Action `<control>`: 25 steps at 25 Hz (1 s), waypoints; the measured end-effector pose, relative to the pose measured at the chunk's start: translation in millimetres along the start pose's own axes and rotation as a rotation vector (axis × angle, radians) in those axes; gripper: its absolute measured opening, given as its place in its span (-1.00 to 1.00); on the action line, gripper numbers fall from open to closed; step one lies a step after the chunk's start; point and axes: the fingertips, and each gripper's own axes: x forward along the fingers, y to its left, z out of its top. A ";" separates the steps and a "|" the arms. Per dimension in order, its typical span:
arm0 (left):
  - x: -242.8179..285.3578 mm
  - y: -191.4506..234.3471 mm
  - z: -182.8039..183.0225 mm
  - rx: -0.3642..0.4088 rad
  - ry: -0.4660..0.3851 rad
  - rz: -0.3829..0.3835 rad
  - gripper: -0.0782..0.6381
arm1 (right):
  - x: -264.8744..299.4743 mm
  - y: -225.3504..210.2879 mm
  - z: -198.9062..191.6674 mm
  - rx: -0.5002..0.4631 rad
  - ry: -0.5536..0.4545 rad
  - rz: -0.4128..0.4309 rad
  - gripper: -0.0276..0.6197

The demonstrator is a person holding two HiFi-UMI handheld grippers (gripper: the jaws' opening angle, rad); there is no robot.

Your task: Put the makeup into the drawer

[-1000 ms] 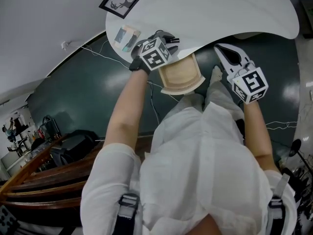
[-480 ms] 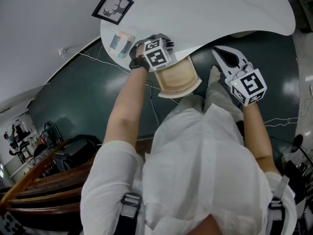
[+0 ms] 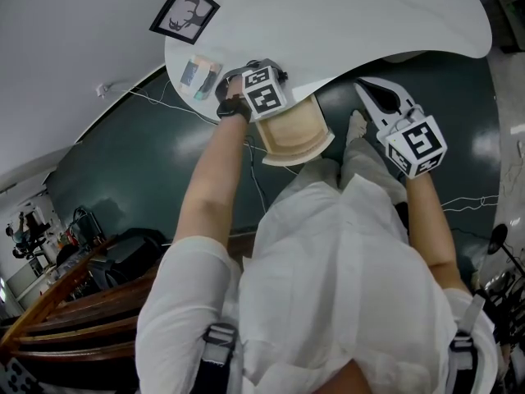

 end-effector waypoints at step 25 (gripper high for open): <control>-65.0 -68.1 10.2 -0.193 -0.176 0.076 -0.51 | 9.2 40.5 1.9 -0.023 -0.005 0.055 -0.88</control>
